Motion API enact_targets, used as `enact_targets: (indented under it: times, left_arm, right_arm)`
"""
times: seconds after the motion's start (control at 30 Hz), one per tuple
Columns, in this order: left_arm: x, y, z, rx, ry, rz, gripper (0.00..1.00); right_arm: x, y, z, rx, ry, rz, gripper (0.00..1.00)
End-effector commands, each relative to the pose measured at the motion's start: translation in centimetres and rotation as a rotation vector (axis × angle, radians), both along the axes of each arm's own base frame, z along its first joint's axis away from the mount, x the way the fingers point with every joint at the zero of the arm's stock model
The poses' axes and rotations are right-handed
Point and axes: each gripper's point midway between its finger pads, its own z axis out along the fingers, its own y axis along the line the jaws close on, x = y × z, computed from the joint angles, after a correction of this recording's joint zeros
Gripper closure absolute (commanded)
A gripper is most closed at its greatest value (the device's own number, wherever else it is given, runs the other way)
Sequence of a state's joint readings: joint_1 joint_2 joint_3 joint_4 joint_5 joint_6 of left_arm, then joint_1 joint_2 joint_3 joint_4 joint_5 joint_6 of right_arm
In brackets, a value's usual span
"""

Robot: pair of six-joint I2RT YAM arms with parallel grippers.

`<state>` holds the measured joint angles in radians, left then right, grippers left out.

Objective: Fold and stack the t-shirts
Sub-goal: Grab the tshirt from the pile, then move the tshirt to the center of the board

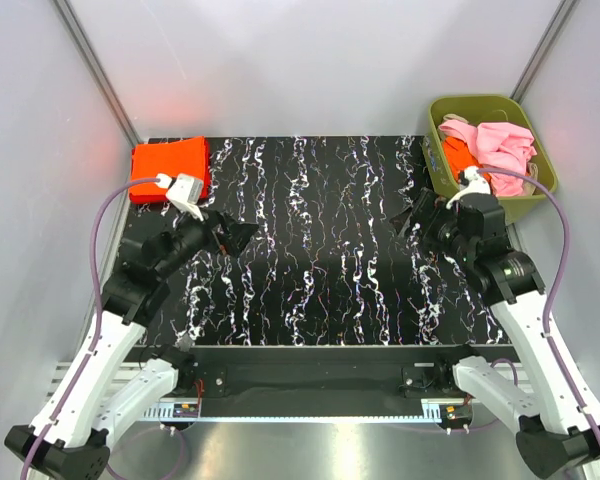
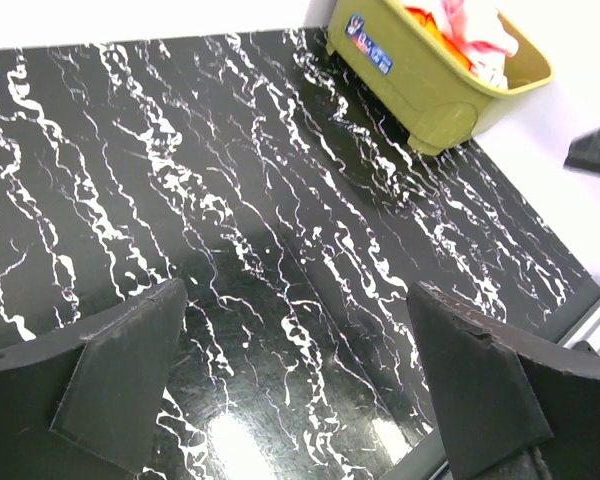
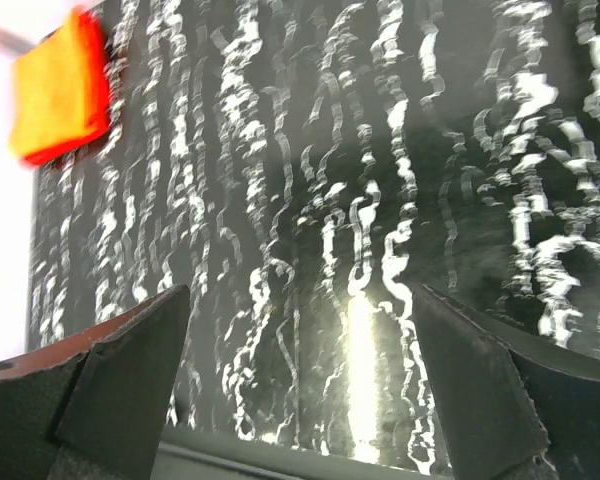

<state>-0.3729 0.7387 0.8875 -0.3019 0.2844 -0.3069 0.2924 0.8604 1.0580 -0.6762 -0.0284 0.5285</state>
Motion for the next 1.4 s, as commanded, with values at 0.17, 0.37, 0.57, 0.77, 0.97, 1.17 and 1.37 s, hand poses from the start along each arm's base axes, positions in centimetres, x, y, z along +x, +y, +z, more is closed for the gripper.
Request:
enact_targets:
  times: [0.17,0.37,0.57,0.77,0.97,1.17,1.37]
  left_arm:
    - [0.2,-0.7,0.4,-0.004,-0.010,-0.038,0.01]
    - [-0.3,-1.2,0.4,-0.014,-0.003,-0.078,0.01]
    - [-0.4,-1.6,0.1,-0.016,0.009,-0.099,0.01]
    - [-0.7,-1.6,0.3,-0.015,0.003,-0.115,0.01]
    - [-1.0,-1.3,0.8,-0.016,-0.022,-0.105,0.01]
    - [-0.9,-1.5,0.5,-0.024,0.006,-0.131,0.01]
    - [-0.6,-1.7,0.0,-0.024,0.032,-0.151,0.01]
  right_arm:
    - [9.5,-8.1,7.3,-0.298,-0.117,-0.402,0.00]
    - [18.4,-17.5,8.7,-0.301,-0.052,-0.667,0.00]
    - [26.0,-22.3,3.1,-0.287,0.058,-0.679,0.01]
    - [31.0,-24.4,-1.0,-0.340,0.138,-0.628,0.07]
    - [30.5,-26.6,1.5,-0.408,0.121,-0.703,0.84]
    - [26.7,-20.9,14.3,-0.228,-0.154,-0.518,1.00]
    - [19.1,-8.7,25.1,0.060,-0.385,-0.025,1.00]
